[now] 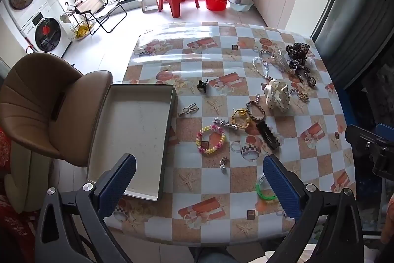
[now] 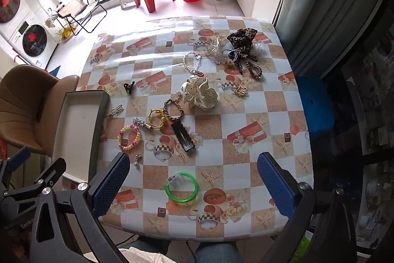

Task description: Organize jewelry

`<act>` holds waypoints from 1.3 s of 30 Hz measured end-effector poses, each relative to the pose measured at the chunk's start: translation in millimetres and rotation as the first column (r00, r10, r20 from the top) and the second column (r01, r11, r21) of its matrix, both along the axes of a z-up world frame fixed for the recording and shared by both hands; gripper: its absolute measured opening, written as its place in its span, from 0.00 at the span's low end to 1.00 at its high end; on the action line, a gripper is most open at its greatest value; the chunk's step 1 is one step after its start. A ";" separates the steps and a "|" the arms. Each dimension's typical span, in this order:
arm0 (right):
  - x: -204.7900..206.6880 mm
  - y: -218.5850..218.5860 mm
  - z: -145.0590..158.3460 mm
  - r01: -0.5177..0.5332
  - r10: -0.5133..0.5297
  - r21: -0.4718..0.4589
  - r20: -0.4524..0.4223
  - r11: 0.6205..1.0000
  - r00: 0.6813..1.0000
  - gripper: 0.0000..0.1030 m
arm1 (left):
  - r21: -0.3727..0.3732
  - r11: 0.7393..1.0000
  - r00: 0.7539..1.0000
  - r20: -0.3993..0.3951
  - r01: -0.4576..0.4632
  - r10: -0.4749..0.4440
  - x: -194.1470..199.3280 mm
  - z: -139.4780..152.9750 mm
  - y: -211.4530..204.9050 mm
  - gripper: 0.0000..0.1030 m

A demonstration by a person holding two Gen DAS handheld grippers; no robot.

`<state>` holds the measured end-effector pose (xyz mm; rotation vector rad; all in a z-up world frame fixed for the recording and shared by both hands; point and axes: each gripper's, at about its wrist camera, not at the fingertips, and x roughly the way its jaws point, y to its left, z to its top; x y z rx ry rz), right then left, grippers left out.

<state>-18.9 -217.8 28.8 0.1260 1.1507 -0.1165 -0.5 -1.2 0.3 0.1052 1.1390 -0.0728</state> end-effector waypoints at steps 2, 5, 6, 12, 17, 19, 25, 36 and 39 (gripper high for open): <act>0.0 0.3 0.2 0.000 0.000 0.001 -0.002 1.000 1.000 1.00 | 0.000 1.000 1.000 0.004 0.011 -0.011 -2.3 1.9 -3.2 1.00; -0.1 1.0 0.6 -0.002 0.002 0.001 -0.003 1.000 1.000 1.00 | -0.008 1.000 1.000 0.000 0.014 -0.014 -3.8 6.6 -3.5 1.00; -0.3 1.5 0.6 -0.004 0.004 0.000 -0.004 1.000 1.000 1.00 | -0.019 1.000 1.000 -0.006 0.007 -0.007 -2.8 4.2 0.1 1.00; 0.5 1.3 2.2 0.001 -0.001 0.005 -0.004 1.000 1.000 1.00 | -0.017 1.000 1.000 -0.011 -0.019 0.019 -1.6 0.5 6.7 1.00; 0.9 1.3 2.3 0.003 -0.003 0.006 -0.004 1.000 1.000 1.00 | -0.012 1.000 1.000 -0.005 -0.026 0.026 -1.0 1.9 7.8 1.00; 0.7 5.0 1.5 -0.001 0.001 0.002 -0.006 1.000 1.000 1.00 | -0.012 1.000 1.000 -0.010 -0.025 0.025 -0.4 2.4 8.9 1.00; 0.5 5.6 0.2 0.001 -0.001 0.000 -0.006 1.000 1.000 1.00 | -0.013 1.000 1.000 -0.012 -0.026 0.026 -1.5 1.7 11.0 1.00; 0.9 5.7 -0.7 0.001 -0.001 -0.002 -0.008 1.000 1.000 1.00 | -0.013 1.000 1.000 -0.011 -0.025 0.025 -2.7 0.1 12.0 1.00; 1.2 5.7 -0.7 0.000 0.000 -0.002 -0.008 1.000 1.000 1.00 | -0.013 1.000 1.000 -0.013 -0.027 0.027 -2.3 -0.1 11.3 1.00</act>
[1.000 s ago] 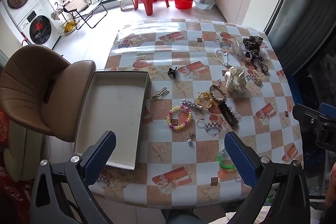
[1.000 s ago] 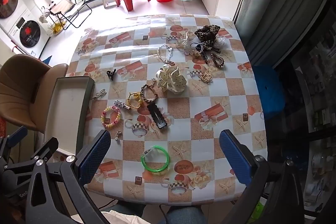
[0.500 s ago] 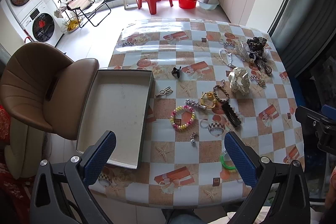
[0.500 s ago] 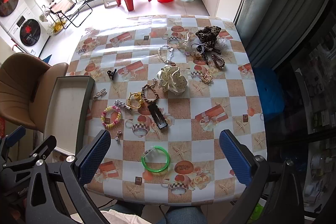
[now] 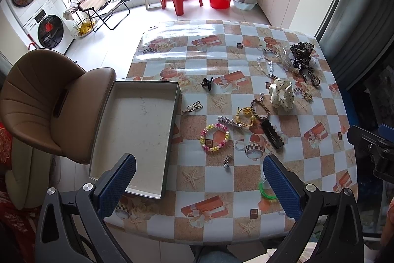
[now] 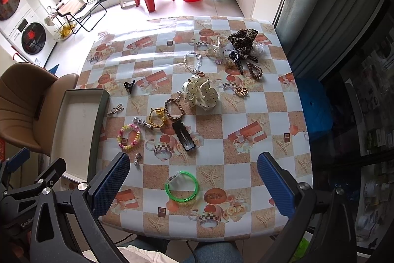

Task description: Organize jewelry

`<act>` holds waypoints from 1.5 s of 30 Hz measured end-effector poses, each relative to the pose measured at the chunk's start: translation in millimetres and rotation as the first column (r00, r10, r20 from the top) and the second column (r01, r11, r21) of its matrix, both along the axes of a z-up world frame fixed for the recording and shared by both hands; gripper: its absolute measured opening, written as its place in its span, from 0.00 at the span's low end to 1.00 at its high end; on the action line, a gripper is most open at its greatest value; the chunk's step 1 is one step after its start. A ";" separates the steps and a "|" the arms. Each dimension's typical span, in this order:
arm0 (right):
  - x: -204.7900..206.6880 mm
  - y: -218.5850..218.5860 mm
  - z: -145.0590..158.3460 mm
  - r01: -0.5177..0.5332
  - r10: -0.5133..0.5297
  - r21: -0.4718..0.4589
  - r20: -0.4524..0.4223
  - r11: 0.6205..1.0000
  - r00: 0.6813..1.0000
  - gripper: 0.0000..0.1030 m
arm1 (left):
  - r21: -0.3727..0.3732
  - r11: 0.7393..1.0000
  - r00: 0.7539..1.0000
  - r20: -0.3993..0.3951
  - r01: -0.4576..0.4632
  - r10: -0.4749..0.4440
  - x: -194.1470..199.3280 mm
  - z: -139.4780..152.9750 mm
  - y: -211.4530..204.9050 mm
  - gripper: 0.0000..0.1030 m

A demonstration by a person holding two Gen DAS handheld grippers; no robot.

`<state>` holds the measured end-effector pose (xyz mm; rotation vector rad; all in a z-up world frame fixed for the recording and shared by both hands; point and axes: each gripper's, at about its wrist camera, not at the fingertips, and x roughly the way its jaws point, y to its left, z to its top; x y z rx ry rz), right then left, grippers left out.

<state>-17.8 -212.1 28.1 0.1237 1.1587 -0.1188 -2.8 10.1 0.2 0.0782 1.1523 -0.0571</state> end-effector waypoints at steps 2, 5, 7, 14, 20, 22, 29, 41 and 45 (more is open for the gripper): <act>0.2 0.0 -0.1 -0.001 0.001 0.000 -0.001 1.000 1.000 1.00 | 0.000 1.000 1.000 -0.001 -0.001 0.001 0.2 0.1 0.7 1.00; 0.5 0.1 -0.3 0.000 0.000 -0.001 -0.001 1.000 1.000 1.00 | 0.000 1.000 1.000 -0.001 0.001 -0.001 0.0 -0.3 -0.3 1.00; 0.7 0.2 -0.5 -0.001 0.001 -0.001 -0.002 1.000 1.000 1.00 | 0.000 1.000 1.000 -0.001 0.001 -0.001 0.1 -0.4 -0.3 1.00; 1.1 0.4 -0.8 0.000 0.000 -0.001 -0.004 1.000 1.000 1.00 | 0.001 1.000 1.000 -0.002 0.001 -0.001 0.5 -0.7 -0.6 1.00; 1.1 0.4 -0.9 0.000 0.000 -0.001 -0.005 1.000 1.000 1.00 | 0.001 1.000 1.000 -0.004 0.001 -0.001 0.9 -0.7 -0.9 1.00; 1.1 0.3 -0.9 0.000 0.000 -0.002 -0.006 1.000 1.000 1.00 | 0.001 1.000 1.000 -0.004 0.002 -0.002 1.2 -0.7 -0.9 1.00; 0.5 -0.3 -1.0 0.000 0.000 -0.002 -0.006 1.000 1.000 1.00 | 0.002 1.000 1.000 -0.005 0.001 -0.001 2.6 -0.5 -0.6 1.00; 0.2 -0.2 -0.8 0.001 -0.001 -0.002 -0.007 1.000 1.000 1.00 | 0.003 1.000 1.000 -0.008 0.002 -0.002 2.8 -0.2 -2.1 1.00; 0.3 -0.1 -0.8 0.001 -0.001 -0.002 -0.006 1.000 1.000 1.00 | 0.003 1.000 1.000 -0.009 0.002 -0.002 3.5 -0.2 -2.0 1.00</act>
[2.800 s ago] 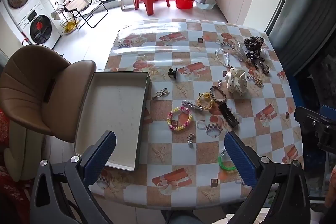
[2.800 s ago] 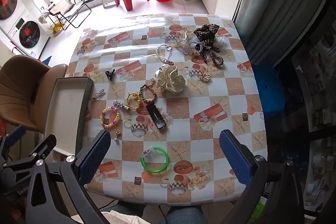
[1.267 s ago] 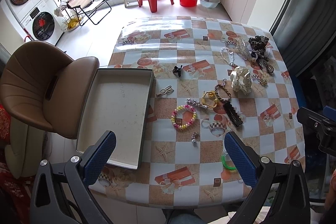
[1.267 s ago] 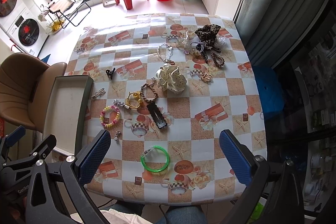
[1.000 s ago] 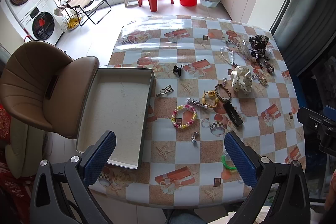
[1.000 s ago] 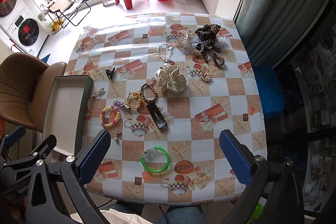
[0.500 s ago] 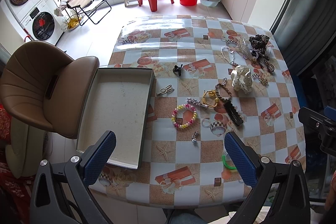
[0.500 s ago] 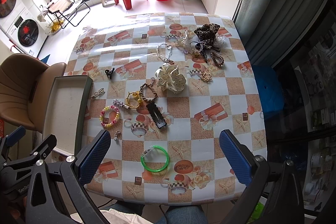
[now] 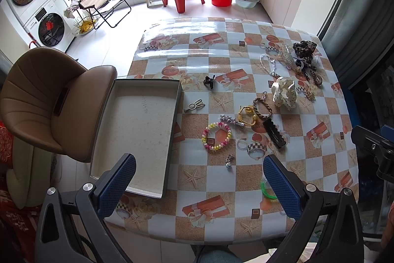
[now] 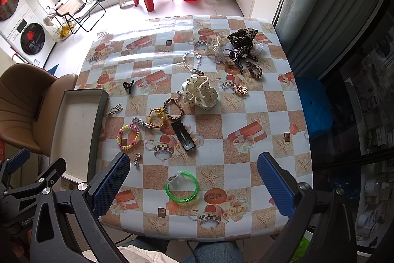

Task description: Organize jewelry

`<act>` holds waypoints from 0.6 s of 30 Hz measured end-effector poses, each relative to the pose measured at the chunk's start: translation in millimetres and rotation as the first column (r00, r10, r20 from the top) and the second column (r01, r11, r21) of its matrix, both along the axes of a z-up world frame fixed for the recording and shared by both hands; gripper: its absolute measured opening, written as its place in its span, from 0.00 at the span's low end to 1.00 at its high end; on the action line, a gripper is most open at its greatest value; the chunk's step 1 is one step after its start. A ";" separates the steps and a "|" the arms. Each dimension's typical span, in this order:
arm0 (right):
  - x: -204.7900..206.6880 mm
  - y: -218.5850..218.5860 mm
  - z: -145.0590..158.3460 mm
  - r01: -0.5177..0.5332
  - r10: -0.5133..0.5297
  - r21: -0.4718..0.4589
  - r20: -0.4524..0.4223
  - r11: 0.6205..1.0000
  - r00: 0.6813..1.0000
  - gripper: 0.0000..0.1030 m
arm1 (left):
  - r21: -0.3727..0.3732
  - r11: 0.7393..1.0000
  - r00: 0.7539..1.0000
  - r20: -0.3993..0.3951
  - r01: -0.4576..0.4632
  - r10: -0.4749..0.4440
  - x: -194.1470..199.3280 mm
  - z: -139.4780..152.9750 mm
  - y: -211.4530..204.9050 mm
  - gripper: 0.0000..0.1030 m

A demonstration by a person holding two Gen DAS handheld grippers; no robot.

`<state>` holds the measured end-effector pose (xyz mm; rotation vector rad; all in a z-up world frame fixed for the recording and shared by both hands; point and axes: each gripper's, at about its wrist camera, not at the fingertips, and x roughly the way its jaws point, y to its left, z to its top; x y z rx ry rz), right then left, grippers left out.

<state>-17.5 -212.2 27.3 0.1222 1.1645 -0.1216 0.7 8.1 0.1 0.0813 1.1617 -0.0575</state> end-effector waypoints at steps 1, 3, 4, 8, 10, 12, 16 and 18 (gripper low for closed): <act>0.0 0.0 -0.1 0.000 0.000 0.000 0.000 1.000 1.000 1.00 | 0.000 1.000 1.000 0.000 0.000 0.000 -0.5 -0.1 -0.3 1.00; 0.1 0.0 -0.2 0.000 0.000 0.000 -0.001 1.000 1.000 1.00 | 0.000 1.000 1.000 -0.001 -0.001 0.001 0.1 -0.1 -0.1 1.00; 0.1 0.1 -0.2 0.000 0.000 0.000 -0.001 1.000 1.000 1.00 | 0.000 1.000 1.000 -0.001 0.000 0.000 -0.3 -0.1 -0.5 1.00; 0.3 0.3 -0.3 -0.001 0.001 0.000 -0.001 1.000 1.000 1.00 | 0.001 1.000 1.000 -0.001 -0.002 0.002 0.9 -0.1 -0.3 1.00; 0.6 0.4 -0.2 -0.001 0.001 0.000 -0.001 1.000 1.000 1.00 | 0.001 1.000 1.000 -0.001 0.000 0.000 -0.1 -0.1 -0.6 1.00; 0.8 0.4 -0.4 -0.001 0.001 0.000 -0.001 1.000 1.000 1.00 | 0.001 1.000 1.000 -0.002 0.001 -0.001 0.6 -0.1 -0.5 1.00; 1.3 0.6 -0.4 -0.001 0.001 0.000 -0.002 1.000 1.000 1.00 | 0.001 1.000 1.000 -0.002 0.001 -0.001 1.4 -0.3 -0.3 1.00; 1.4 0.7 -0.5 0.000 0.000 0.000 -0.002 1.000 1.000 1.00 | 0.001 1.000 1.000 -0.003 0.001 -0.001 1.0 -0.1 -0.5 1.00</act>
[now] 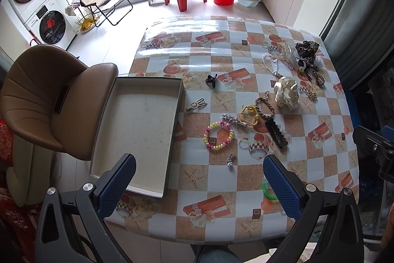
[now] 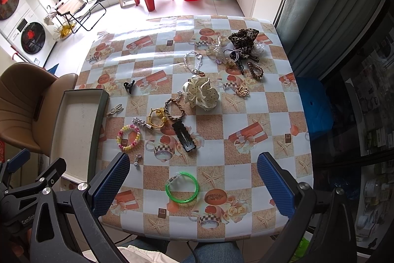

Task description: Organize jewelry

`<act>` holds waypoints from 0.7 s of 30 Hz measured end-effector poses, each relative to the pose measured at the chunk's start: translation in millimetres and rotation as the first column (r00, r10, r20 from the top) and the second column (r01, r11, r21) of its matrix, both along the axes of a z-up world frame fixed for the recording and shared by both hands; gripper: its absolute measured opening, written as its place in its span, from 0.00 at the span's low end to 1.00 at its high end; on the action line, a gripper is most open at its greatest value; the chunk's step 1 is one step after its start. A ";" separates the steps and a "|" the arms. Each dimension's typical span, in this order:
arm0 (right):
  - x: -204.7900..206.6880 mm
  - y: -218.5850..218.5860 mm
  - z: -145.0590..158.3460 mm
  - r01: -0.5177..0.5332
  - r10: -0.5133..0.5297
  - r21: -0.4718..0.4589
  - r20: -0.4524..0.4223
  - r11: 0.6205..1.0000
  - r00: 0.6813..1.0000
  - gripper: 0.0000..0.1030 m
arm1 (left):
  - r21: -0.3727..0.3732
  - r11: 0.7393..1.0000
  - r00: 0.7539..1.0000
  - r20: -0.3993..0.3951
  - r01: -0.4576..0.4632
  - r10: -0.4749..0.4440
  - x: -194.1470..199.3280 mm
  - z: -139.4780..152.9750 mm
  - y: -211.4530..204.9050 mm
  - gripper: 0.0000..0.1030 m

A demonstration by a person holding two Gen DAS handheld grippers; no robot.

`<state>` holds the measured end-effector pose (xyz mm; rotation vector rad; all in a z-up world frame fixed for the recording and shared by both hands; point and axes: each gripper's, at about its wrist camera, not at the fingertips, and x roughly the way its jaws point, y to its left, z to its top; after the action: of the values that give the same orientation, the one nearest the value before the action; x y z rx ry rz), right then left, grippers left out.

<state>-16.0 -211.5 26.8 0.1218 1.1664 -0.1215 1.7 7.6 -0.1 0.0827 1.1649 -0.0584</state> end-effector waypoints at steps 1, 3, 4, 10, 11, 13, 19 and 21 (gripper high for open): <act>0.1 0.0 0.0 0.000 0.000 0.000 0.000 1.000 1.000 1.00 | 0.000 1.000 1.000 0.000 0.000 0.000 -0.6 0.0 -0.1 1.00; 0.2 0.0 -0.1 0.001 -0.001 0.000 0.000 1.000 1.000 1.00 | 0.000 1.000 1.000 0.000 0.001 -0.001 0.8 0.1 0.1 1.00; 0.2 0.0 -0.2 0.000 0.000 0.000 0.000 1.000 1.000 1.00 | 0.000 1.000 1.000 0.000 0.001 -0.001 -0.4 -0.1 -0.2 1.00; 0.7 -0.1 -0.8 0.000 0.000 0.000 -0.001 1.000 1.000 1.00 | 0.000 1.000 1.000 -0.001 0.000 0.000 -0.3 -0.2 -0.3 1.00; 1.0 -0.1 -1.2 0.000 0.000 0.000 -0.001 1.000 1.000 1.00 | 0.000 1.000 1.000 -0.002 0.000 0.000 -0.2 -0.2 -0.4 1.00; 1.6 -0.3 -1.9 0.000 0.000 0.000 -0.001 1.000 1.000 1.00 | 0.000 1.000 1.000 -0.003 0.000 0.000 1.1 -0.2 -0.2 1.00; 3.4 -0.7 -4.4 0.000 0.000 0.001 -0.004 1.000 1.000 1.00 | -0.001 1.000 1.000 -0.005 0.000 0.000 -0.9 0.4 0.3 1.00; 3.4 -0.7 -4.2 0.000 0.000 0.004 -0.010 1.000 1.000 1.00 | -0.002 1.000 1.000 -0.010 0.001 -0.001 -1.4 -0.3 1.6 1.00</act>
<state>-12.7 -212.2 22.7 0.1244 1.1762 -0.1202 0.3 9.2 -0.4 0.0810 1.1752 -0.0613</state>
